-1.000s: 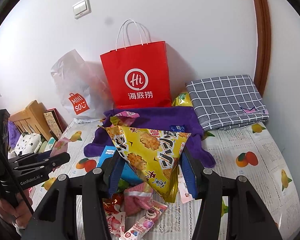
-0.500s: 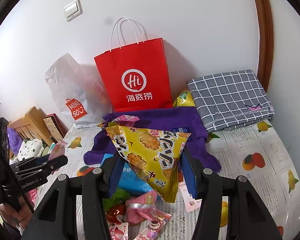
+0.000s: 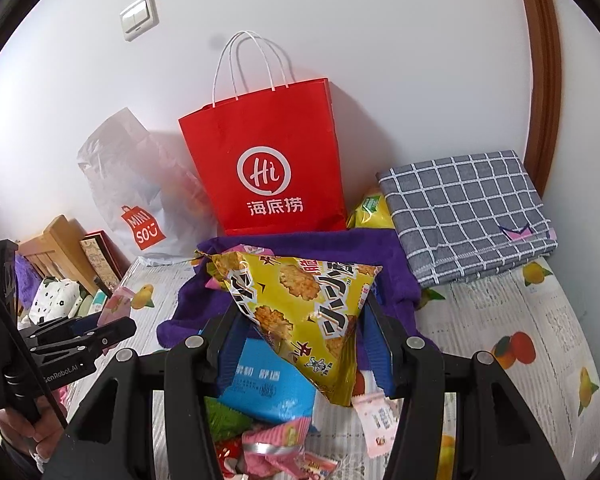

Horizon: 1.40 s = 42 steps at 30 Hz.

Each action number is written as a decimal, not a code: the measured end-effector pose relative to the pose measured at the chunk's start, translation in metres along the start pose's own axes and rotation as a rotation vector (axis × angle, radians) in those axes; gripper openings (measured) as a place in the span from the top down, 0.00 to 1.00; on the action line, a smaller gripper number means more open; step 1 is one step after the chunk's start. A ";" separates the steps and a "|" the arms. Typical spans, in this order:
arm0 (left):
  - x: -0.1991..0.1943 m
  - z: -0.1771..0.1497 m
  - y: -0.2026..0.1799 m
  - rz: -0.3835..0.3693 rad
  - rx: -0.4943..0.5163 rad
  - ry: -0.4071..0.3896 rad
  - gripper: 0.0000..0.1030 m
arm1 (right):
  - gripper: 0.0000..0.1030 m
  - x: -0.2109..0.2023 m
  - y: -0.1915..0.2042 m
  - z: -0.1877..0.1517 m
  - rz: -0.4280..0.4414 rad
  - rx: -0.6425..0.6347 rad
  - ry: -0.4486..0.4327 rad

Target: Organize snacks

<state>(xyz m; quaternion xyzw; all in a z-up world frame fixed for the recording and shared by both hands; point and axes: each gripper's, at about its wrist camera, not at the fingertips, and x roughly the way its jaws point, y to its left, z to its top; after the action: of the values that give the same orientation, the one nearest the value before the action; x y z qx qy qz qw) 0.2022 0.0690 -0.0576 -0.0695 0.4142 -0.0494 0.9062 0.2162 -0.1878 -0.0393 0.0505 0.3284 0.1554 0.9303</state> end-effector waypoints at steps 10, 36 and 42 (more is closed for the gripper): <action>0.030 0.019 0.008 0.012 0.003 0.023 0.63 | 0.48 0.029 -0.014 0.010 -0.014 0.009 0.012; 0.142 0.037 0.038 0.000 -0.083 0.180 0.63 | 0.48 0.163 -0.082 -0.020 -0.020 0.090 0.200; 0.156 0.039 0.037 0.005 -0.094 0.190 0.63 | 0.48 0.173 -0.076 -0.027 -0.050 0.050 0.202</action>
<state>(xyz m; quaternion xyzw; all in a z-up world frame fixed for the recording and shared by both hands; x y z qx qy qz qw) 0.3347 0.0855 -0.1548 -0.1060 0.5004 -0.0342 0.8586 0.3459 -0.2042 -0.1780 0.0496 0.4253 0.1284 0.8945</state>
